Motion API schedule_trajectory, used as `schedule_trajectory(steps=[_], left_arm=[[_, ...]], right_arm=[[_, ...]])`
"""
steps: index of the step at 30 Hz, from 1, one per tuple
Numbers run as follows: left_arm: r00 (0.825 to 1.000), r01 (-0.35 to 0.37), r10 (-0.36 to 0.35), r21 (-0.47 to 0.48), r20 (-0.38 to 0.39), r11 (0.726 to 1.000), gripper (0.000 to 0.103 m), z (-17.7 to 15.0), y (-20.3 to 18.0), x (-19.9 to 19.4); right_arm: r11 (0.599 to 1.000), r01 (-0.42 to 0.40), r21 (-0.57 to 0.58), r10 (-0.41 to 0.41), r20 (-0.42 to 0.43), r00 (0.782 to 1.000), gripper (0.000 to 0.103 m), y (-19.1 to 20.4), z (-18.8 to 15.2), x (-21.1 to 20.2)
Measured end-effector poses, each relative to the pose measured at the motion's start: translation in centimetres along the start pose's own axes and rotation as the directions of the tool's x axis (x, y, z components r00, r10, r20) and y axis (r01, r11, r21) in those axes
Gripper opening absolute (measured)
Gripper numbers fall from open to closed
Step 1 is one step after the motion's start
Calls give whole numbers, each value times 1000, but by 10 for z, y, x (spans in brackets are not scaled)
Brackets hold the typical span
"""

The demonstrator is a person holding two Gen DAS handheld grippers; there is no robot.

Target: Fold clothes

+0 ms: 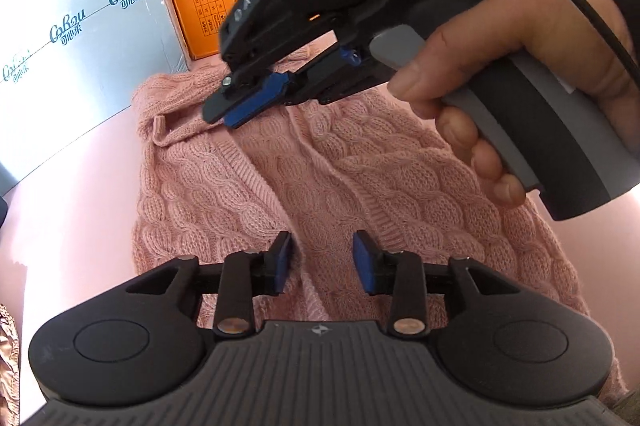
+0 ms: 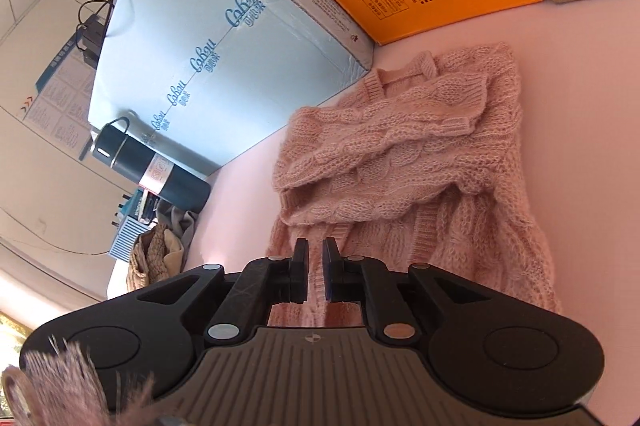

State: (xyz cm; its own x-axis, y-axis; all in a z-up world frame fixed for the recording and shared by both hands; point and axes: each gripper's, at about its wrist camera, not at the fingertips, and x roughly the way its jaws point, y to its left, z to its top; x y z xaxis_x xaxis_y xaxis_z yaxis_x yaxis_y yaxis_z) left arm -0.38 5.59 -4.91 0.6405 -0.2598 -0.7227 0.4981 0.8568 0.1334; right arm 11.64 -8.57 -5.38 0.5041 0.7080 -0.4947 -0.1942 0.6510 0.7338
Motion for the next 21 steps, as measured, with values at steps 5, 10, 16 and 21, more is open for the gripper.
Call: schedule_trajectory(steps=[5, 10, 16, 21], left_arm=[[1000, -8, 8, 7, 10, 1000, 53, -1, 0, -4], [999, -10, 8, 33, 45, 999, 62, -2, -3, -13], [998, -12, 9, 48, 65, 999, 63, -4, -6, -22], [996, -3, -3, 67, 87, 998, 63, -6, -9, -22]], right_arm=[[998, -61, -10, 60, -92, 994, 34, 6, -14, 18], [988, 88, -124, -98, -76, 992, 19, 10, -21, 17], [972, 128, -197, -128, 17, 992, 52, 21, -14, -15], [933, 224, -281, -232, 6, 973, 52, 18, -15, -20]])
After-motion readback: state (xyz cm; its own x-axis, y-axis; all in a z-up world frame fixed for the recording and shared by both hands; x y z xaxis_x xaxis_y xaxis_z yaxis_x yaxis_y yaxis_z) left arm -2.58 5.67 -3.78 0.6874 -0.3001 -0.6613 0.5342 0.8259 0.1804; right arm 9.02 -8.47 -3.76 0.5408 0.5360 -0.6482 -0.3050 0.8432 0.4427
